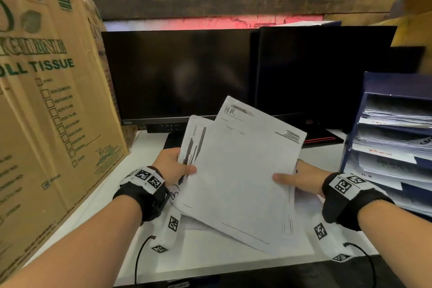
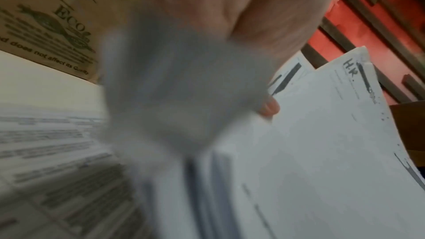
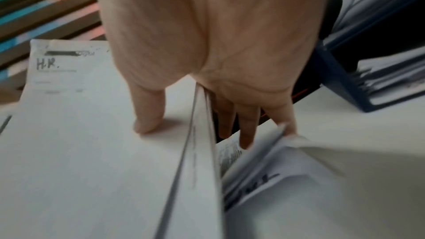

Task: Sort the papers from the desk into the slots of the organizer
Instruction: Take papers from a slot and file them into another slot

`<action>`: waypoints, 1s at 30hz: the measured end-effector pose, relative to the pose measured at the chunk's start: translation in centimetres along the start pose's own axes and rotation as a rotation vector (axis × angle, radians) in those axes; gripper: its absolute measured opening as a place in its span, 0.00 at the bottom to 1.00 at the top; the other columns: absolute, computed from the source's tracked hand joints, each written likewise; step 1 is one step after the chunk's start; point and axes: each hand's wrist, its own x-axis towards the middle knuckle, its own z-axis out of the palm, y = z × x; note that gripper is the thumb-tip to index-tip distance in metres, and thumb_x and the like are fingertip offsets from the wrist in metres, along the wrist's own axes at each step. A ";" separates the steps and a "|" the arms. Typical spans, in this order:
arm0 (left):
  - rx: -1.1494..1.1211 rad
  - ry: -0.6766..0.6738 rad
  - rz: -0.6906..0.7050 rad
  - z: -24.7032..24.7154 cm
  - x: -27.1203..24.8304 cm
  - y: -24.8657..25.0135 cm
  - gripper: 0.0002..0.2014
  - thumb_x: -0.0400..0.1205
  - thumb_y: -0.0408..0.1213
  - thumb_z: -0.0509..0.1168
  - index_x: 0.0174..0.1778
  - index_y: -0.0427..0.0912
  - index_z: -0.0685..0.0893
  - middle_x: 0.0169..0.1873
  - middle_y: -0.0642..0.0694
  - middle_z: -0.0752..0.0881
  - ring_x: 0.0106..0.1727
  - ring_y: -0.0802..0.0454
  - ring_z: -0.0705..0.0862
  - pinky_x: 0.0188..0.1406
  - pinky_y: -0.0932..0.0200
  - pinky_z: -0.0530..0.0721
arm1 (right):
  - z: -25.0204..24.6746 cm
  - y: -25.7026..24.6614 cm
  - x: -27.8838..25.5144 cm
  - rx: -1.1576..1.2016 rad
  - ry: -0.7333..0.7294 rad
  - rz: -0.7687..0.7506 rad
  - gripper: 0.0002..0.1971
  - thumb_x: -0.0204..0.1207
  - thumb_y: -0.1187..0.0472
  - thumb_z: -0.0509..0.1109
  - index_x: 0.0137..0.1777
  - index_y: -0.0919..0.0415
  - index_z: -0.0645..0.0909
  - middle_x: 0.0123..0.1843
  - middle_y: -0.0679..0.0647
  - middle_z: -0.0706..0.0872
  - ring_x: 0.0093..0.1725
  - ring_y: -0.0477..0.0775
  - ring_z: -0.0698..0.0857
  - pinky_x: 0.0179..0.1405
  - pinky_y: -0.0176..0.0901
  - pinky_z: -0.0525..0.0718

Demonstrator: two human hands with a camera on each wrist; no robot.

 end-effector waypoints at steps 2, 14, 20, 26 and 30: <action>-0.054 0.006 -0.003 -0.2 0.0 0.0 0.09 0.74 0.28 0.74 0.48 0.42 0.86 0.45 0.44 0.90 0.49 0.45 0.89 0.57 0.43 0.86 | 0.1 -0.8 0.0 0.149 0.161 -0.025 0.13 0.77 0.57 0.73 0.60 0.54 0.81 0.57 0.52 0.88 0.53 0.53 0.87 0.54 0.47 0.84; -0.267 0.054 -0.074 -0.2 -0.2 0.4 0.07 0.84 0.34 0.63 0.44 0.41 0.86 0.43 0.40 0.91 0.47 0.41 0.90 0.56 0.40 0.87 | -0.6 -2.2 1.0 0.346 0.609 0.007 0.07 0.76 0.66 0.66 0.42 0.63 0.86 0.44 0.65 0.89 0.46 0.70 0.87 0.52 0.69 0.87; -0.246 0.012 -0.089 -0.2 -0.9 0.7 0.05 0.79 0.37 0.70 0.44 0.39 0.87 0.38 0.42 0.92 0.41 0.42 0.92 0.49 0.40 0.89 | 1.1 -2.6 0.8 0.399 0.567 0.004 0.11 0.77 0.65 0.70 0.58 0.60 0.84 0.52 0.53 0.89 0.48 0.52 0.87 0.41 0.41 0.83; -0.215 0.095 -0.055 -0.5 -0.5 0.9 0.12 0.80 0.38 0.69 0.32 0.40 0.82 0.35 0.38 0.90 0.37 0.42 0.89 0.47 0.41 0.89 | 0.6 -2.8 1.5 0.315 0.671 0.044 0.12 0.81 0.64 0.66 0.63 0.64 0.80 0.56 0.54 0.84 0.52 0.56 0.81 0.57 0.50 0.79; -0.195 0.101 -0.050 -0.6 -0.1 0.6 0.13 0.82 0.39 0.67 0.31 0.40 0.79 0.37 0.37 0.89 0.39 0.42 0.89 0.49 0.42 0.89 | 0.1 -2.7 1.7 0.222 0.752 0.036 0.07 0.81 0.66 0.64 0.54 0.64 0.82 0.51 0.57 0.84 0.50 0.60 0.80 0.53 0.48 0.78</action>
